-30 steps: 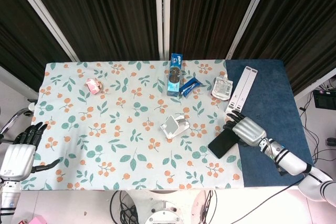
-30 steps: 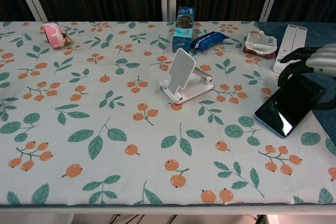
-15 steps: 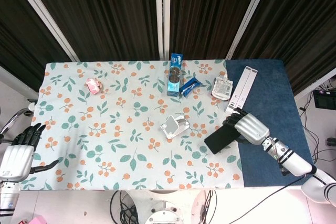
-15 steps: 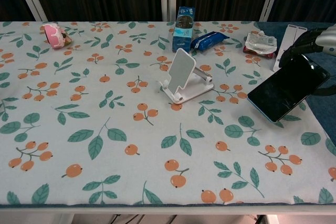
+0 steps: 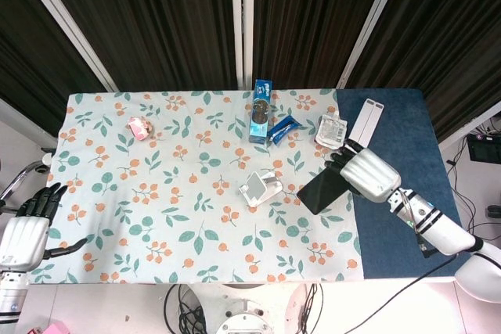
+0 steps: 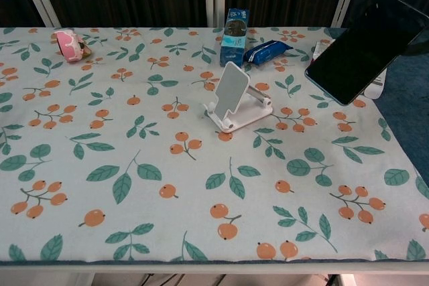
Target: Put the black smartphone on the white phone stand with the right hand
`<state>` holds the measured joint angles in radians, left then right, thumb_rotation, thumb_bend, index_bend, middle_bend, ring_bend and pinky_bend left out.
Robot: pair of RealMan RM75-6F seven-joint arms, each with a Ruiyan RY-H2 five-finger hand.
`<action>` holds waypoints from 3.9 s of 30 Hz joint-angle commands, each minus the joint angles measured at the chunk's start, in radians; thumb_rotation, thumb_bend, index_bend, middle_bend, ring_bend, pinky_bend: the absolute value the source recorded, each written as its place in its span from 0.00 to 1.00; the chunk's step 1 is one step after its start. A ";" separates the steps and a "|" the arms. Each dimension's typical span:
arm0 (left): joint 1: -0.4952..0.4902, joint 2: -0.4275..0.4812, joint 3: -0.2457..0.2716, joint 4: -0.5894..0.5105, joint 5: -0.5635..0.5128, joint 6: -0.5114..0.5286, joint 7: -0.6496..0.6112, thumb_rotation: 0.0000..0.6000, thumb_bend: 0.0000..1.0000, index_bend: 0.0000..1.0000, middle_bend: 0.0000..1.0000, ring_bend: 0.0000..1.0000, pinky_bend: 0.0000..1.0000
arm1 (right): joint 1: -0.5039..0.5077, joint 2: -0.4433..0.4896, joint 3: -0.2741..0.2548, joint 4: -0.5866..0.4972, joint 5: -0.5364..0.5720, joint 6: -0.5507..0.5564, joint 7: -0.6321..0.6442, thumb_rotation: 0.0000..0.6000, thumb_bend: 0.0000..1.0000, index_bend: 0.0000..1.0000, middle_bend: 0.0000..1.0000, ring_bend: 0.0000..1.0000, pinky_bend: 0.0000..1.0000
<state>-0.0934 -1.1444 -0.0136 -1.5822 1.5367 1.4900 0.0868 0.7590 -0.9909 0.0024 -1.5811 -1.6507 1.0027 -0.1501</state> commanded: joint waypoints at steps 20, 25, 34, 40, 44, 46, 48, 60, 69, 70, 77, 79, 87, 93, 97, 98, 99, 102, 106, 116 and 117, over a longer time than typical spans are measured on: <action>0.016 0.005 0.013 0.004 0.016 0.016 -0.037 0.65 0.02 0.06 0.05 0.08 0.21 | 0.601 -0.019 0.070 -0.448 1.121 -0.114 -1.139 1.00 0.20 0.78 0.57 0.55 0.22; 0.016 0.004 0.013 0.009 0.018 0.016 -0.043 0.65 0.02 0.06 0.05 0.08 0.21 | 0.686 -0.093 0.044 -0.455 1.241 -0.027 -1.226 1.00 0.21 0.78 0.57 0.55 0.23; 0.021 0.006 0.019 0.021 0.027 0.021 -0.058 0.65 0.02 0.06 0.05 0.08 0.21 | 0.797 -0.230 0.018 -0.471 1.406 0.168 -1.373 1.00 0.21 0.79 0.57 0.55 0.24; 0.027 0.002 0.023 0.039 0.027 0.023 -0.079 0.65 0.02 0.06 0.05 0.08 0.21 | 0.830 -0.309 0.024 -0.457 1.463 0.267 -1.418 1.00 0.20 0.79 0.57 0.55 0.24; 0.031 0.000 0.024 0.046 0.030 0.029 -0.088 0.65 0.02 0.06 0.05 0.08 0.21 | 0.838 -0.356 0.026 -0.437 1.466 0.303 -1.431 1.00 0.20 0.79 0.57 0.55 0.24; 0.032 0.000 0.024 0.049 0.032 0.030 -0.091 0.65 0.02 0.06 0.05 0.08 0.21 | 0.842 -0.378 0.030 -0.427 1.468 0.316 -1.437 1.00 0.20 0.79 0.57 0.55 0.24; 0.033 -0.001 0.026 0.052 0.032 0.030 -0.093 0.65 0.02 0.06 0.05 0.08 0.21 | 0.846 -0.396 0.032 -0.419 1.469 0.329 -1.446 1.00 0.20 0.79 0.57 0.55 0.24; 0.038 -0.007 0.028 0.072 0.035 0.034 -0.111 0.65 0.02 0.06 0.05 0.08 0.21 | 0.869 -0.480 0.036 -0.413 1.490 0.434 -1.533 1.00 0.20 0.79 0.57 0.55 0.24; 0.044 -0.011 0.032 0.087 0.039 0.039 -0.127 0.65 0.02 0.06 0.05 0.08 0.21 | 0.868 -0.542 0.026 -0.384 1.496 0.486 -1.595 1.00 0.20 0.79 0.57 0.55 0.23; 0.045 -0.011 0.033 0.088 0.039 0.040 -0.128 0.65 0.02 0.06 0.05 0.08 0.21 | 0.867 -0.548 0.026 -0.381 1.498 0.493 -1.601 1.00 0.20 0.79 0.57 0.55 0.23; 0.049 -0.011 0.034 0.095 0.043 0.046 -0.139 0.65 0.02 0.06 0.05 0.08 0.21 | 0.858 -0.596 0.027 -0.360 1.504 0.540 -1.639 1.00 0.20 0.79 0.57 0.55 0.23; 0.050 -0.012 0.035 0.097 0.044 0.046 -0.141 0.65 0.02 0.06 0.05 0.08 0.21 | 0.857 -0.613 0.030 -0.352 1.504 0.559 -1.653 1.00 0.20 0.79 0.57 0.55 0.23; 0.054 -0.012 0.033 0.106 0.040 0.048 -0.155 0.65 0.02 0.06 0.05 0.08 0.21 | 0.843 -0.660 0.045 -0.324 1.500 0.595 -1.688 1.00 0.20 0.79 0.57 0.55 0.23; 0.055 -0.011 0.033 0.111 0.038 0.046 -0.163 0.65 0.02 0.06 0.05 0.08 0.21 | 0.834 -0.685 0.049 -0.302 1.481 0.607 -1.710 1.00 0.20 0.79 0.57 0.55 0.23; 0.056 -0.012 0.033 0.117 0.037 0.045 -0.168 0.65 0.02 0.06 0.05 0.08 0.21 | 0.824 -0.701 0.051 -0.289 1.471 0.607 -1.720 1.00 0.20 0.79 0.57 0.55 0.23; 0.057 -0.012 0.033 0.118 0.036 0.046 -0.169 0.65 0.02 0.06 0.05 0.08 0.21 | 0.821 -0.705 0.052 -0.286 1.469 0.607 -1.722 1.00 0.20 0.79 0.57 0.55 0.23; 0.057 -0.012 0.033 0.119 0.037 0.046 -0.170 0.65 0.02 0.06 0.05 0.08 0.21 | 0.818 -0.710 0.051 -0.281 1.466 0.608 -1.725 1.00 0.20 0.79 0.57 0.55 0.23; 0.058 -0.012 0.034 0.122 0.037 0.046 -0.172 0.65 0.02 0.06 0.05 0.08 0.21 | 0.808 -0.721 0.049 -0.271 1.455 0.611 -1.726 1.00 0.20 0.79 0.57 0.55 0.23; 0.057 -0.013 0.035 0.125 0.036 0.042 -0.176 0.65 0.02 0.07 0.05 0.08 0.21 | 0.791 -0.739 0.044 -0.256 1.442 0.611 -1.728 1.00 0.20 0.79 0.57 0.55 0.23; 0.059 -0.016 0.036 0.133 0.032 0.036 -0.184 0.65 0.02 0.07 0.05 0.08 0.21 | 0.764 -0.756 0.050 -0.238 1.429 0.596 -1.748 1.00 0.20 0.79 0.57 0.55 0.23; 0.060 -0.016 0.036 0.134 0.032 0.036 -0.185 0.65 0.02 0.07 0.05 0.08 0.21 | 0.761 -0.758 0.050 -0.236 1.427 0.594 -1.750 1.00 0.20 0.79 0.57 0.55 0.23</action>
<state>-0.0339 -1.1601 0.0227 -1.4482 1.5686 1.5265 -0.0980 1.5209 -1.7473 0.0524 -1.8181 -0.2226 1.5978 -1.8993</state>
